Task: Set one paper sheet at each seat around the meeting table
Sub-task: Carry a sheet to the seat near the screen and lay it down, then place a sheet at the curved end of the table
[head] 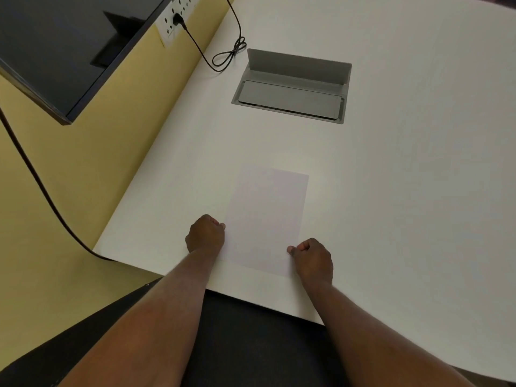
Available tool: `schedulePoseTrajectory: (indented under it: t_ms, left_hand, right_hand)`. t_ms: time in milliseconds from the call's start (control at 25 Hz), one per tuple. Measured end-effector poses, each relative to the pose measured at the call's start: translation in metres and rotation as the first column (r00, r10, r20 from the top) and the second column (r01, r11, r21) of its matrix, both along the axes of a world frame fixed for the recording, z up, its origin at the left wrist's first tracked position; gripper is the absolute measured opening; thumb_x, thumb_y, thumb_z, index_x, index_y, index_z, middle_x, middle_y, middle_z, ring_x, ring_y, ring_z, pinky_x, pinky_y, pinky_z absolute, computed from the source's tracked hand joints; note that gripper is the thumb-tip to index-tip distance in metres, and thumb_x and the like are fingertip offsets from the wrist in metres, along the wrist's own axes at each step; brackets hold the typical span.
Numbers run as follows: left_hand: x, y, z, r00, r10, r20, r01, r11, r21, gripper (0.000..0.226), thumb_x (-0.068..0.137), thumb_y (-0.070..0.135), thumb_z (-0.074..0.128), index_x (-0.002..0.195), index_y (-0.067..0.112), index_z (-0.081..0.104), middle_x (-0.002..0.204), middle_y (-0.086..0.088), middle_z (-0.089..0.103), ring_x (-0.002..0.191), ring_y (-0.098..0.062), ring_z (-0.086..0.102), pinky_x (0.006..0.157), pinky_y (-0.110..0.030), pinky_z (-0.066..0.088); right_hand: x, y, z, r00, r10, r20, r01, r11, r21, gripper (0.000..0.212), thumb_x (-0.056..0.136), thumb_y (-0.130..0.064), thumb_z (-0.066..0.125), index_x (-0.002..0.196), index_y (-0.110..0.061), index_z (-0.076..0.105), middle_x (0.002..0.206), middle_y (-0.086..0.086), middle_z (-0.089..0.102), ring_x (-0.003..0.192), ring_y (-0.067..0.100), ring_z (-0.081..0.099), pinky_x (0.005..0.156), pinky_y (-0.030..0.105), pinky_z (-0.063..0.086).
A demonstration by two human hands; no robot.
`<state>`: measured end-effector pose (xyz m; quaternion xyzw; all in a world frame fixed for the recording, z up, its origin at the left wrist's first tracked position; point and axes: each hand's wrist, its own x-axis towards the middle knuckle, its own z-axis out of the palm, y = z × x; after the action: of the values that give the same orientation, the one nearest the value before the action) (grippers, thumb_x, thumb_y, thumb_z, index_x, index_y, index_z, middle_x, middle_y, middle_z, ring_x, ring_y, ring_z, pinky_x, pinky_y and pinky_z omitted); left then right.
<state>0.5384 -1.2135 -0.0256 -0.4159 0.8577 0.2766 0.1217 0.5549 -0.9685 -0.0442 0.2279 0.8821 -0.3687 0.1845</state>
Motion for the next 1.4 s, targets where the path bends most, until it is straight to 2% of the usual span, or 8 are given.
schedulePoseTrajectory:
  t_ms: [120,240,360,440,640,800,1160,1400]
  left_hand:
    - [-0.002,0.001,0.015,1.0,-0.01,-0.021,0.01,1.0,-0.001,0.014,0.088,0.033,0.067,0.092,0.019,0.063,0.105,-0.004,0.072,0.104,-0.029,0.064,0.098,-0.042,0.047]
    - [-0.004,0.009,0.048,0.996,-0.047,-0.078,0.047,0.999,-0.005,0.023,0.089,0.035,0.066,0.105,0.017,0.065,0.111,-0.003,0.07,0.109,-0.028,0.062,0.102,-0.043,0.044]
    - [-0.004,0.021,0.087,0.985,-0.111,-0.13,0.11,0.994,-0.016,0.034,0.09,0.037,0.065,0.117,0.016,0.064,0.119,-0.004,0.069,0.116,-0.029,0.06,0.105,-0.043,0.041]
    - [0.0,0.035,0.114,0.97,-0.183,-0.158,0.179,0.983,-0.038,0.041,0.091,0.039,0.064,0.124,0.015,0.061,0.125,-0.006,0.067,0.121,-0.03,0.058,0.106,-0.043,0.04]
    - [0.017,0.078,0.161,0.854,-0.504,-0.126,0.473,0.855,-0.213,0.055,0.097,0.046,0.05,0.142,0.014,0.049,0.143,-0.008,0.055,0.135,-0.027,0.047,0.111,-0.042,0.034]
    - [0.027,0.12,0.178,0.689,-0.724,-0.033,0.686,0.666,-0.293,0.06,0.103,0.045,0.033,0.154,0.013,0.029,0.163,-0.006,0.027,0.152,-0.024,0.018,0.122,-0.048,0.014]
    - [0.056,0.256,0.207,0.464,-0.886,0.014,0.798,0.411,-0.441,0.063,0.104,0.043,0.022,0.158,0.011,0.013,0.168,-0.006,0.011,0.155,-0.022,0.003,0.124,-0.046,0.007]
    - [0.088,0.388,0.213,0.404,-0.914,0.043,0.817,0.34,-0.465,0.066,0.104,0.047,0.018,0.159,0.012,0.01,0.168,-0.005,0.007,0.155,-0.021,0.0,0.125,-0.046,0.005]
  right_hand:
    - [0.004,0.005,0.011,0.998,0.025,-0.054,-0.026,0.999,-0.026,0.026,0.084,-0.044,0.071,0.08,-0.022,0.059,0.09,-0.007,0.063,0.085,0.019,0.062,0.086,0.043,0.053]
    - [0.015,0.016,0.035,0.965,0.169,-0.202,-0.156,0.985,0.079,0.034,0.09,-0.047,0.063,0.112,-0.021,0.062,0.116,-0.003,0.06,0.111,0.02,0.057,0.098,0.04,0.047]
    - [0.025,0.03,0.066,0.927,0.293,-0.234,-0.26,0.952,0.163,0.06,0.095,-0.05,0.055,0.144,-0.018,0.046,0.149,0.0,0.046,0.139,0.02,0.039,0.114,0.038,0.032]
    - [0.031,0.043,0.091,0.901,0.368,-0.232,-0.318,0.921,0.226,0.071,0.096,-0.054,0.049,0.154,-0.017,0.033,0.162,0.002,0.031,0.149,0.019,0.025,0.122,0.039,0.022]
    - [0.05,0.078,0.142,0.86,0.452,-0.236,-0.362,0.867,0.342,0.077,0.099,-0.059,0.038,0.159,-0.016,0.017,0.168,0.003,0.013,0.154,0.019,0.009,0.125,0.045,0.009]
    - [0.063,0.112,0.168,0.854,0.468,-0.225,-0.368,0.851,0.374,0.079,0.099,-0.061,0.032,0.16,-0.017,0.008,0.169,0.003,0.002,0.155,0.018,-0.001,0.125,0.046,0.001]
    - [0.08,0.238,0.205,0.819,0.495,-0.289,-0.327,0.818,0.473,0.078,0.1,-0.059,0.029,0.16,-0.018,0.001,0.169,0.002,-0.005,0.155,0.018,-0.007,0.124,0.046,-0.007]
    - [0.109,0.364,0.216,0.81,0.501,-0.304,-0.312,0.809,0.498,0.079,0.1,-0.057,0.031,0.16,-0.017,-0.001,0.169,0.003,-0.005,0.154,0.018,-0.009,0.124,0.046,-0.008]
